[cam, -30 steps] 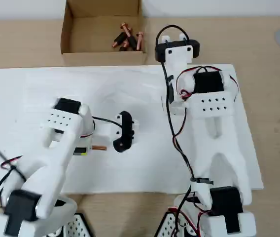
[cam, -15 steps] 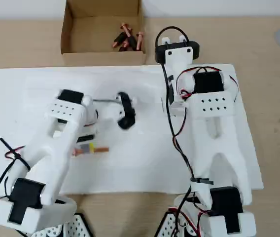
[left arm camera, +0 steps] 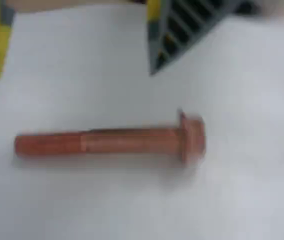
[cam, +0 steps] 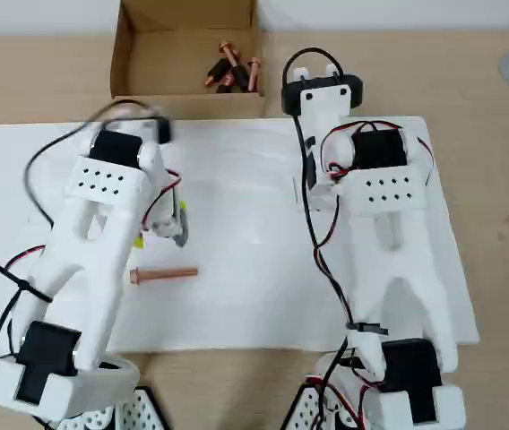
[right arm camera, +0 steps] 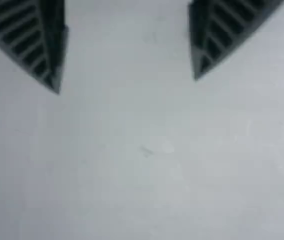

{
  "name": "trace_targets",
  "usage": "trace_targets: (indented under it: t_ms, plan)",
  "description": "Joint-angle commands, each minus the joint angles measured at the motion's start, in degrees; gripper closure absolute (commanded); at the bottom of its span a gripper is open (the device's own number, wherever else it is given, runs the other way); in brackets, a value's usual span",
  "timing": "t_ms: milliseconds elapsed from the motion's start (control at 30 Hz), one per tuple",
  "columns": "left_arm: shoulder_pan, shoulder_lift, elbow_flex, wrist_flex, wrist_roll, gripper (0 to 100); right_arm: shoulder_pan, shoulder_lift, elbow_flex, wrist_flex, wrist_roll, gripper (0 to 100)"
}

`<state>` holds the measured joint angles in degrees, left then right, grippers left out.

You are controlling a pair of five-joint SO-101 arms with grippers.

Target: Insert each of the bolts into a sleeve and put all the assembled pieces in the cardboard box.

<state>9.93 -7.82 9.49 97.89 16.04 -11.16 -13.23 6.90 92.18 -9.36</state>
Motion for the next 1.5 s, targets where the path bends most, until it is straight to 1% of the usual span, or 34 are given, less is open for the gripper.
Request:
trace_targets:
  t_ms: [0, 100, 233, 300, 600, 733, 833, 967, 1300, 1467]
  plan:
    - [-0.2, -0.2, -0.8, 0.5, 21.2, 79, 1.1, -2.5, 0.0, -0.3, -0.3, 79.0]
    - [0.0, -0.2, -0.7, 0.4, 27.3, 79, 1.1, -2.5, 0.0, 0.1, -0.3, 79.0]
    - [-0.2, -0.2, 1.4, 0.4, 38.6, 79, 1.1, -2.5, 0.0, 0.1, -0.3, 79.0]
    - [0.2, -0.2, 3.7, 0.4, 41.3, 79, 1.1, -2.5, 0.0, 0.1, -0.3, 79.0]
    - [0.2, -0.2, 11.2, 0.5, 40.6, 79, 1.1, -2.5, 0.0, 0.1, -0.3, 79.0]
    - [0.0, -0.2, 13.7, -0.4, 42.4, 79, 1.1, -2.5, 0.0, -0.3, -0.3, 79.0]
    - [-0.1, -0.1, 16.1, -4.3, 44.1, 79, 1.1, -2.5, 0.0, -0.3, -0.3, 79.0]
    - [-0.1, -0.1, 21.1, -12.7, 46.4, 79, 1.1, -2.5, 0.0, -0.3, -0.3, 79.0]
    - [-0.2, -0.1, 31.8, -28.8, 47.6, 79, 1.1, -2.5, 0.0, -0.1, -0.3, 79.0]
    - [-0.3, -0.2, 36.4, -35.4, 47.6, 79, 1.2, -2.5, 0.0, 0.0, -0.3, 79.0]
